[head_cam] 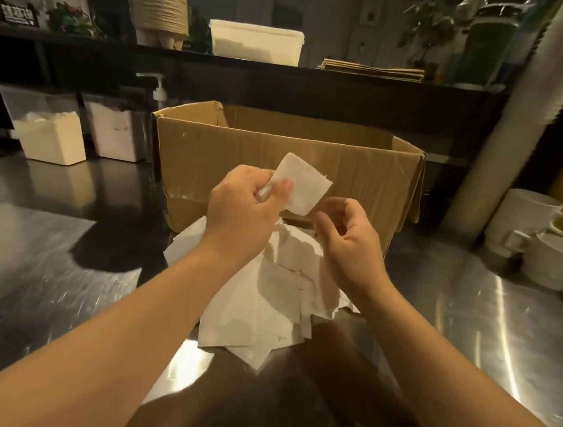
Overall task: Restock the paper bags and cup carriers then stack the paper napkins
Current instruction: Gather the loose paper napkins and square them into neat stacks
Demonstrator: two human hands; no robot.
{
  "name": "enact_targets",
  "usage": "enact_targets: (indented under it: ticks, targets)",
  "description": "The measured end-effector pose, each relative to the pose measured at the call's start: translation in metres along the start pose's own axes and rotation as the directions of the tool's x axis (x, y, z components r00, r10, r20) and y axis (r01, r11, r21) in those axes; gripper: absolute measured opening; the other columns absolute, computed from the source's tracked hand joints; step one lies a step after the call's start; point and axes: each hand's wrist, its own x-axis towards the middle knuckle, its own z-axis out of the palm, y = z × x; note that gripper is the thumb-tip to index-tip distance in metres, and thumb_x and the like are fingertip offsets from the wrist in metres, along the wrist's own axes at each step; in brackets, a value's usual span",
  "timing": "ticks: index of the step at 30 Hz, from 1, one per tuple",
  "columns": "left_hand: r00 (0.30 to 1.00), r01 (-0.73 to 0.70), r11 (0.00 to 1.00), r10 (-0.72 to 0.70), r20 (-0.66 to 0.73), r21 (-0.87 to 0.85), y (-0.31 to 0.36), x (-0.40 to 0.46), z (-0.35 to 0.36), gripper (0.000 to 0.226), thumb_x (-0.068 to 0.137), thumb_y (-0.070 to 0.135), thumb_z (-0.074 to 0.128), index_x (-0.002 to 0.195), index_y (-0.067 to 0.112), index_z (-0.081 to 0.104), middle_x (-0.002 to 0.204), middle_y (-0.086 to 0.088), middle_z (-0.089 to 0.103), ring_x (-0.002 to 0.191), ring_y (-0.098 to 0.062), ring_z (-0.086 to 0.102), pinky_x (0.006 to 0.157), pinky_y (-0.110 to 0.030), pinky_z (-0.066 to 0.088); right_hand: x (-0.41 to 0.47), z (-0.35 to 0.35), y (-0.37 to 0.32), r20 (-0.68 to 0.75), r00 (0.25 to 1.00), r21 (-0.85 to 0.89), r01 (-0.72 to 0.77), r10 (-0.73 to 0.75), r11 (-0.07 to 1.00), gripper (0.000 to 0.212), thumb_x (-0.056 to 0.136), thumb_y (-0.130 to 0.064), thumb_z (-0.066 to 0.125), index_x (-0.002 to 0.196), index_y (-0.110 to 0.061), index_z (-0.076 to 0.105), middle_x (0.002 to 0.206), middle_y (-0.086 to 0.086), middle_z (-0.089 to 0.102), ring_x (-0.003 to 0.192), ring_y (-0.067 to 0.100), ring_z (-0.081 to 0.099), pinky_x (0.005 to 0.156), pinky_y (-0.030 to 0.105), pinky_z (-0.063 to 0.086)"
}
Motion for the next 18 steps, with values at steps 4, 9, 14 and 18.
enact_targets:
  ticks: [4, 9, 14, 18]
  targets:
    - [0.986, 0.148, 0.951, -0.121, 0.113, -0.273, 0.018, -0.006, 0.012, 0.02, 0.101, 0.052, 0.057, 0.099, 0.036, 0.069, 0.095, 0.015, 0.071, 0.092, -0.011, 0.069, 0.064, -0.017, 0.057, -0.001, -0.008, 0.002, 0.075, 0.997, 0.27, -0.037, 0.017, 0.962, 0.054, 0.087, -0.056, 0.067, 0.132, -0.033, 0.047, 0.122, -0.01, 0.065, 0.106, 0.01, 0.068, 0.088, 0.028, 0.057]
    - [0.955, 0.254, 0.888, -0.168, 0.246, -0.383, 0.013, -0.013, 0.023, 0.022, 0.1, 0.047, 0.061, 0.106, 0.03, 0.073, 0.095, 0.01, 0.076, 0.093, -0.018, 0.074, 0.067, -0.026, 0.061, -0.001, -0.024, 0.009, 0.137, 0.99, 0.427, -0.094, 0.039, 0.899, 0.043, 0.087, -0.043, 0.071, 0.125, -0.025, 0.059, 0.112, -0.001, 0.072, 0.098, 0.023, 0.07, 0.086, 0.034, 0.058]
    - [0.958, 0.166, 0.943, -0.085, 0.273, -0.289, 0.001, -0.016, 0.026, 0.012, 0.1, 0.042, 0.063, 0.111, 0.037, 0.066, 0.102, 0.017, 0.073, 0.098, -0.006, 0.071, 0.073, -0.023, 0.061, 0.0, -0.034, 0.013, 0.143, 0.981, 0.383, -0.175, 0.129, 0.907, 0.017, 0.098, -0.024, 0.065, 0.114, -0.02, 0.067, 0.105, -0.004, 0.076, 0.097, 0.021, 0.073, 0.081, 0.035, 0.058]
    - [0.843, 0.377, 0.855, -0.156, 0.515, -0.357, 0.0, -0.014, 0.023, 0.03, 0.094, 0.028, 0.075, 0.122, 0.034, 0.064, 0.108, 0.011, 0.077, 0.102, -0.015, 0.074, 0.087, -0.038, 0.063, 0.005, -0.043, 0.011, 0.173, 0.957, 0.556, -0.289, 0.232, 0.779, 0.024, 0.103, -0.022, 0.055, 0.124, -0.015, 0.064, 0.114, 0.007, 0.073, 0.101, 0.03, 0.072, 0.079, 0.037, 0.059]
